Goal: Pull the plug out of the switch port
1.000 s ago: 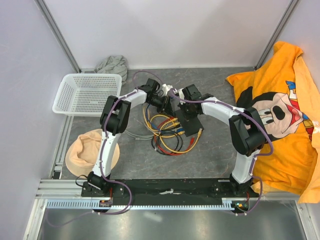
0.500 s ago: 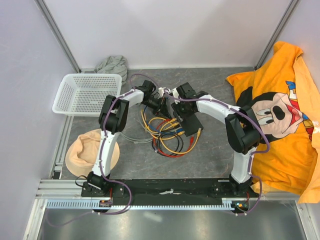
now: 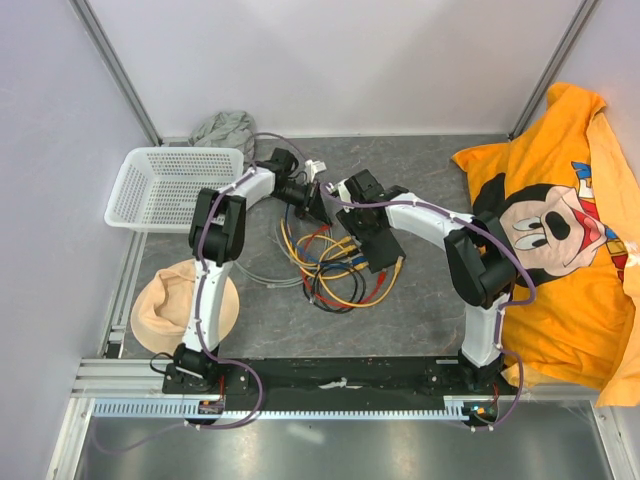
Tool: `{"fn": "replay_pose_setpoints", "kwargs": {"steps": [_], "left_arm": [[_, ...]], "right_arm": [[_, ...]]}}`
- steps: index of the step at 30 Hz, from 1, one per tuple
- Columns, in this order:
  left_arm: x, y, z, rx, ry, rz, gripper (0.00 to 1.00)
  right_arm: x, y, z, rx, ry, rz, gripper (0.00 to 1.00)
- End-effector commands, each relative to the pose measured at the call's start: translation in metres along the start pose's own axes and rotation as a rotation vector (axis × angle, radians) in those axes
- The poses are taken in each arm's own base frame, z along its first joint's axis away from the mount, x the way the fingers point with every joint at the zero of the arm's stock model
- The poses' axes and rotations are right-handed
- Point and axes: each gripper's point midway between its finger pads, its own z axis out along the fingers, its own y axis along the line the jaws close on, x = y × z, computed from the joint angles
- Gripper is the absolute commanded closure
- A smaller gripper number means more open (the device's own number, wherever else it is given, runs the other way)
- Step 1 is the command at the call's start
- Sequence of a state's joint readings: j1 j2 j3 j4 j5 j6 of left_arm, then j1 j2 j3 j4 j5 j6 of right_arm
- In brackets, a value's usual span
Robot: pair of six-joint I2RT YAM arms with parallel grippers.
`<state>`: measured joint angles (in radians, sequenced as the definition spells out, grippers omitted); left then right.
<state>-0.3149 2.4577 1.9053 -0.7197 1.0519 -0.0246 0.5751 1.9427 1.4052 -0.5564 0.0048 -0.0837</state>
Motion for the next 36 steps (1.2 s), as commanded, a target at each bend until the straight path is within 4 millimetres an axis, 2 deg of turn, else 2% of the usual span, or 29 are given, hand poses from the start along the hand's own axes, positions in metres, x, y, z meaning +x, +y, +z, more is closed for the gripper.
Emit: {"fn": "replay_pose_setpoints", "kwargs": {"steps": [1,5,7,9,13,17,18,19,21,23,26,27,29,30,32,33,34,35,36], "left_arm": [[-0.034,-0.059,-0.05,0.015,-0.088,0.233,0.98],[-0.029,-0.069,-0.067,-0.01,-0.074,0.273,0.98],[-0.019,-0.061,-0.075,-0.066,-0.04,0.275,0.98],[-0.014,-0.055,-0.09,-0.126,-0.02,0.296,0.98],[0.01,-0.041,-0.121,-0.266,0.082,0.376,0.98],[0.025,-0.011,-0.151,-0.485,0.197,0.462,0.98],[0.025,0.001,-0.163,-0.58,0.229,0.472,0.98],[0.023,0.004,-0.17,-0.622,0.231,0.491,0.98],[0.008,0.013,-0.183,-0.725,0.205,0.527,0.99],[-0.007,0.011,-0.185,-0.751,0.152,0.537,0.98],[-0.025,0.003,-0.176,-0.714,0.078,0.519,0.98],[-0.028,-0.004,-0.17,-0.681,0.06,0.516,0.94],[-0.033,-0.021,-0.161,-0.646,0.032,0.515,0.62],[-0.035,-0.032,-0.157,-0.616,0.017,0.527,0.5],[-0.038,-0.051,-0.153,-0.578,-0.026,0.529,0.41],[-0.041,-0.071,-0.158,-0.557,-0.067,0.552,0.39],[-0.042,-0.076,-0.157,-0.553,-0.088,0.553,0.37],[-0.043,-0.096,-0.165,-0.544,-0.126,0.59,0.34],[-0.042,-0.102,-0.167,-0.54,-0.14,0.596,0.33]], "right_arm": [[0.003,-0.013,0.011,0.062,0.02,-0.012,0.49],[0.003,-0.016,0.014,0.081,0.023,-0.008,0.49],[0.004,-0.021,0.016,0.094,0.029,0.003,0.49],[0.005,-0.024,0.016,0.095,0.03,0.011,0.49],[0.006,-0.028,0.015,0.099,0.031,0.018,0.49],[0.009,-0.028,0.015,0.097,0.036,0.022,0.49],[0.008,-0.028,0.015,0.097,0.033,0.022,0.49],[0.009,-0.028,0.016,0.096,0.034,0.025,0.49],[0.008,-0.027,0.016,0.092,0.033,0.026,0.49],[0.008,-0.026,0.017,0.089,0.036,0.027,0.49],[0.009,-0.026,0.019,0.085,0.04,0.027,0.49],[0.009,-0.025,0.019,0.084,0.042,0.027,0.49],[0.008,-0.026,0.019,0.085,0.042,0.027,0.48],[0.009,-0.026,0.019,0.085,0.044,0.025,0.48],[0.009,-0.026,0.019,0.085,0.045,0.025,0.48],[0.01,-0.026,0.019,0.085,0.047,0.025,0.48],[0.011,-0.025,0.02,0.083,0.048,0.025,0.48],[0.011,-0.025,0.02,0.083,0.048,0.025,0.48],[0.011,-0.025,0.021,0.083,0.05,0.025,0.48]]}}
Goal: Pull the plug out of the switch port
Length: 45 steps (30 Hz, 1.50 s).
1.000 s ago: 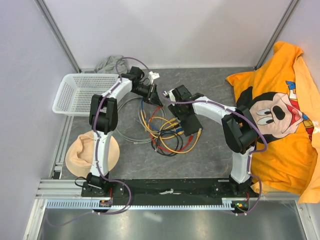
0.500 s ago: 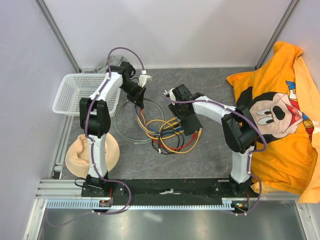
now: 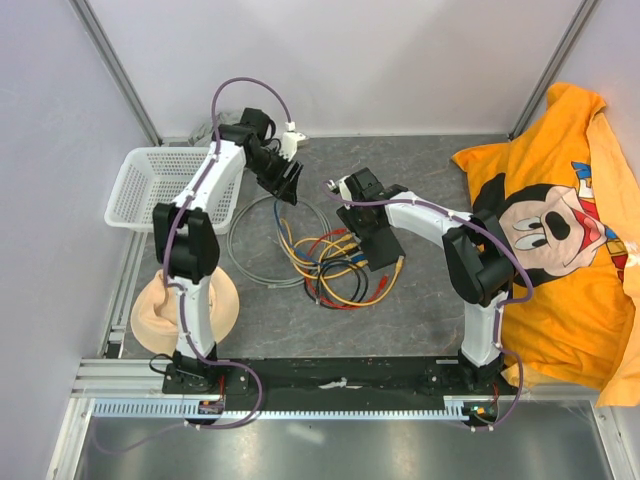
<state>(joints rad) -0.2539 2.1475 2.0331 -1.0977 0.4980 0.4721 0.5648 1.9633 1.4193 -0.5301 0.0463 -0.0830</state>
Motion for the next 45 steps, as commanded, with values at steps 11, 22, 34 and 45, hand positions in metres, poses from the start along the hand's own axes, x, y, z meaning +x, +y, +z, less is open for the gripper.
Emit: {"fn": "replay_pose_setpoints", "kwargs": {"steps": [11,22,34,45], "left_arm": [[0.055,-0.156,-0.041,0.271,-0.386,-0.116,0.43],[0.11,-0.162,0.048,0.222,-0.202,-0.389,0.46],[0.119,-0.156,0.077,0.245,-0.104,-0.496,0.48],[0.138,-0.135,0.079,0.059,-0.071,-0.575,0.51]], "right_arm": [[0.016,-0.012,0.019,0.037,0.064,0.013,0.47],[0.039,-0.004,0.029,-0.001,0.143,0.024,0.46],[0.035,-0.006,0.033,0.009,0.141,0.007,0.46],[0.032,-0.004,0.036,0.0,0.139,0.023,0.45]]}}
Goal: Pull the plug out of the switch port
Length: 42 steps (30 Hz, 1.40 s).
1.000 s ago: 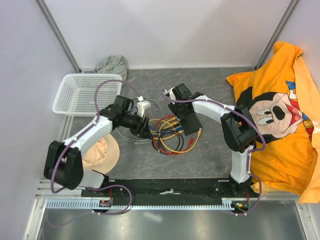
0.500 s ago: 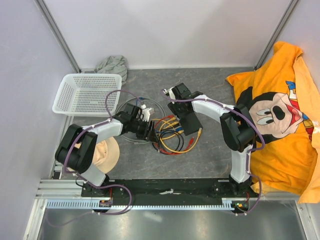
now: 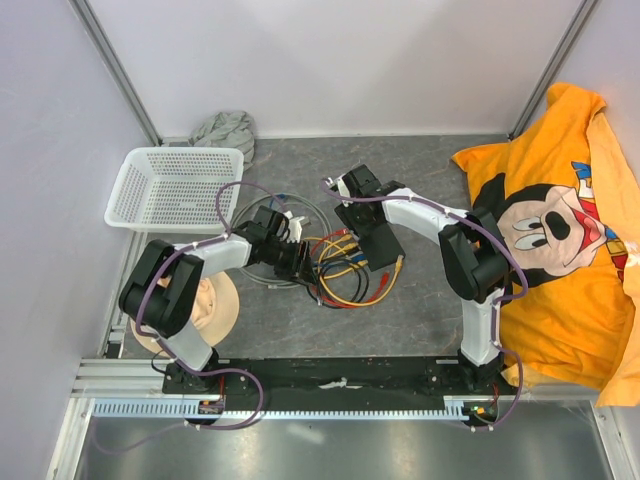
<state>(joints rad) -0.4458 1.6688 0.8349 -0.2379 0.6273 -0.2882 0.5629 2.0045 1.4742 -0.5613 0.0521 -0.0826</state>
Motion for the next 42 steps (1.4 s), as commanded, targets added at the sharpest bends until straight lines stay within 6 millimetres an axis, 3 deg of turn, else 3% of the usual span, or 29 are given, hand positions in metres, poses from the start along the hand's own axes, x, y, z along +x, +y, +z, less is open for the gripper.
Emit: {"fn": "replay_pose_setpoints", "kwargs": {"steps": [1,10,18,21,25,28,31,36,39,42], "left_arm": [[-0.011,0.025,-0.004,-0.18,-0.076,-0.044,0.52],[0.004,0.039,0.007,-0.385,-0.006,-0.03,0.57],[0.001,0.048,0.01,-0.442,0.012,-0.041,0.8],[-0.01,0.036,-0.001,-0.42,-0.01,0.017,0.9],[-0.024,0.003,-0.032,-0.338,-0.036,0.119,0.98],[-0.015,0.006,-0.057,-0.359,0.017,0.127,0.98],[-0.006,0.026,-0.083,-0.401,0.044,0.077,0.99],[0.009,0.09,-0.113,-0.517,0.129,-0.06,0.99],[-0.002,0.121,-0.132,-0.586,0.094,-0.119,0.98],[-0.031,0.143,-0.149,-0.627,-0.019,-0.142,0.98]], "right_arm": [[0.035,-0.002,0.031,-0.006,0.119,0.024,0.45],[0.034,0.0,0.036,-0.012,0.12,0.032,0.45],[0.03,0.001,0.036,-0.016,0.111,0.036,0.45],[0.03,0.0,0.034,-0.013,0.108,0.036,0.45],[0.029,-0.001,0.034,-0.007,0.107,0.033,0.45],[0.029,-0.002,0.034,-0.004,0.11,0.028,0.45],[0.029,-0.003,0.035,-0.003,0.112,0.029,0.45],[0.023,-0.004,0.034,0.001,0.097,0.031,0.45],[0.019,-0.004,0.034,0.001,0.088,0.032,0.45],[0.014,-0.006,0.034,0.004,0.079,0.032,0.45]]}}
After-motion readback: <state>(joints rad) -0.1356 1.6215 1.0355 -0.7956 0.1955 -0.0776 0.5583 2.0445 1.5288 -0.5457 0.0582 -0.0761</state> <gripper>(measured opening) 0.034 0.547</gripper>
